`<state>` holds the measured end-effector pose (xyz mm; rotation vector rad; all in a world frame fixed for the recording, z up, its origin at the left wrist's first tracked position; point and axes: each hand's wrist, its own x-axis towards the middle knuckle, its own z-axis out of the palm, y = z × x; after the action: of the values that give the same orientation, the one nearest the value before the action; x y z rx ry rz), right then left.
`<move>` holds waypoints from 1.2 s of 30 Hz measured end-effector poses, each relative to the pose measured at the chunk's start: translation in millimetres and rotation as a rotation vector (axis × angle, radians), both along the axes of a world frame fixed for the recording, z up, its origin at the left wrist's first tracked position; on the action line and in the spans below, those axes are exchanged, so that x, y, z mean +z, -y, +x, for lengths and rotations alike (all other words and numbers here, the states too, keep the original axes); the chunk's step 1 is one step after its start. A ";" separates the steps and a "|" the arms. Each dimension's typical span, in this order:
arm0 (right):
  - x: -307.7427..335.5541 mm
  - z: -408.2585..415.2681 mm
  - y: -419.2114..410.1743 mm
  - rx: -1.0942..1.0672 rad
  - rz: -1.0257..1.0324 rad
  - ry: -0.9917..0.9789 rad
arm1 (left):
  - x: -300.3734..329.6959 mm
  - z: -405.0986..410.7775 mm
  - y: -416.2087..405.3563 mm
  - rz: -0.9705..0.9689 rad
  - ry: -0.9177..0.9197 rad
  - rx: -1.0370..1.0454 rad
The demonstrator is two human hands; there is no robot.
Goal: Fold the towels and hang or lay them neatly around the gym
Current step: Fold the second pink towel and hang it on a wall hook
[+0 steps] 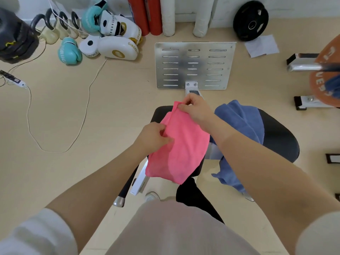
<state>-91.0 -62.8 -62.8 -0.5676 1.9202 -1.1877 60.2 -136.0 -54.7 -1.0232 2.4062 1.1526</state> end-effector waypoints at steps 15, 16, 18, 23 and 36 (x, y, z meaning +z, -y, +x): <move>-26.2 -3.3 -23.7 0.219 0.419 -0.163 | -6.6 33.2 6.4 0.254 -0.112 0.279; -28.4 -6.9 -29.0 0.225 0.431 -0.178 | -8.3 32.8 6.1 0.249 -0.101 0.276; -28.3 -13.6 -36.5 0.213 0.412 -0.184 | -12.5 33.2 4.9 0.218 -0.075 0.258; -17.6 -28.2 -40.8 0.226 0.362 -0.052 | -15.9 34.5 2.2 0.145 -0.014 0.216; -24.4 -4.4 -40.0 -0.020 0.553 -0.277 | -11.2 40.7 4.4 0.090 0.095 0.066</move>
<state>-95.4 -22.9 -87.1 -0.4236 2.3672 -0.5589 100.9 -140.5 -65.9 -1.1104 2.2421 1.1948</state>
